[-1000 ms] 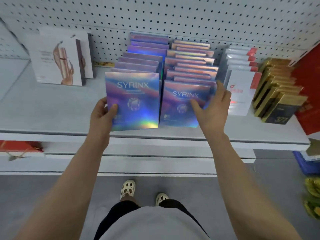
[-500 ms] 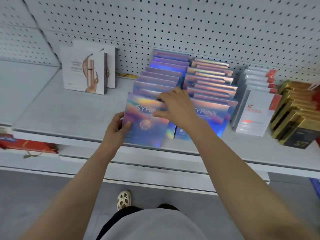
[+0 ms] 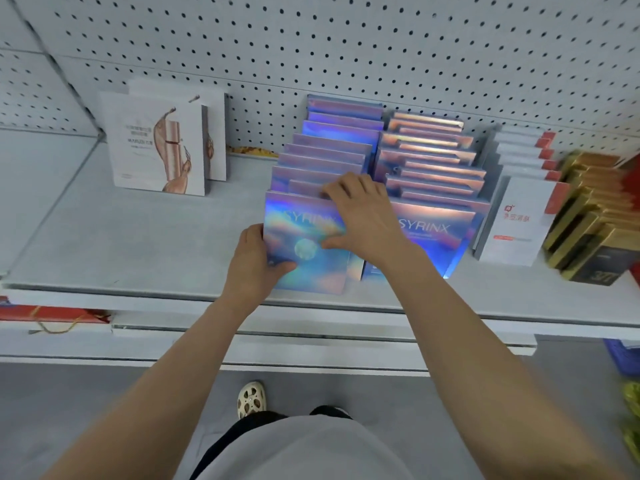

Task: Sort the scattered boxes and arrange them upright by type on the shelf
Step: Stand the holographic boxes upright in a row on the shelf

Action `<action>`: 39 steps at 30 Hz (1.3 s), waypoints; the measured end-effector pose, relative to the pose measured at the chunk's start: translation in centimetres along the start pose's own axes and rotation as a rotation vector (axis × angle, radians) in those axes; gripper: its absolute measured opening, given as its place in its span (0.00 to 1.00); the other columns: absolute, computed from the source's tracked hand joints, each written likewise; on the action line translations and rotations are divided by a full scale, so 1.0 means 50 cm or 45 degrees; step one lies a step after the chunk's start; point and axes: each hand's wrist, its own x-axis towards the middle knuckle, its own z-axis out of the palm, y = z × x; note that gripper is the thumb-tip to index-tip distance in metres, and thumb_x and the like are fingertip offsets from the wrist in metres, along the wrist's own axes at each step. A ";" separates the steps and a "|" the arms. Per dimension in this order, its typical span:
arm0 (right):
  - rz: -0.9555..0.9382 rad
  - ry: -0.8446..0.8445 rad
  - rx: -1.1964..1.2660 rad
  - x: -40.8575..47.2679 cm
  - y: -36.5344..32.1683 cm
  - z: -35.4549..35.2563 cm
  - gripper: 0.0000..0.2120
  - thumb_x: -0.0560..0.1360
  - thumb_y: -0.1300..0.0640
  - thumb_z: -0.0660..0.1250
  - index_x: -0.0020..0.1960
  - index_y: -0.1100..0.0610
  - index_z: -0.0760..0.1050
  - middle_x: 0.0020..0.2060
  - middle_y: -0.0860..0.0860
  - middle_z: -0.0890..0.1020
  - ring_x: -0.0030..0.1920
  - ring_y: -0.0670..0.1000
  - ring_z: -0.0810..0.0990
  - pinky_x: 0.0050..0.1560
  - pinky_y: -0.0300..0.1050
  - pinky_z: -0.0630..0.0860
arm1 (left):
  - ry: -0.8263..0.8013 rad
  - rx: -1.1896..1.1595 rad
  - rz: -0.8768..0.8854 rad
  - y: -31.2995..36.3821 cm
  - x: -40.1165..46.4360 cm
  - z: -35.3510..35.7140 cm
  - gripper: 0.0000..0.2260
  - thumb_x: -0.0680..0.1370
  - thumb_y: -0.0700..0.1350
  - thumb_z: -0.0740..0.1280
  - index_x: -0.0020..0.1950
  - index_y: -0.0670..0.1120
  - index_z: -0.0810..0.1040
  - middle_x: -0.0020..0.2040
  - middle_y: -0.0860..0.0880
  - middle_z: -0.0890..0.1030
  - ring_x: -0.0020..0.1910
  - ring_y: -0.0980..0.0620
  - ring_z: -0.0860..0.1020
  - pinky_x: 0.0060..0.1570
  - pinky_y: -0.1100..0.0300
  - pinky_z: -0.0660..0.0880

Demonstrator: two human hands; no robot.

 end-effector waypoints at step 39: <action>0.204 -0.124 0.489 0.381 -0.240 0.048 0.33 0.75 0.49 0.72 0.74 0.59 0.62 0.63 0.58 0.74 0.62 0.59 0.74 0.54 0.48 0.69 | 0.362 0.378 -0.220 -0.175 0.219 -0.373 0.38 0.72 0.46 0.75 0.77 0.42 0.60 0.71 0.40 0.68 0.70 0.41 0.67 0.68 0.48 0.65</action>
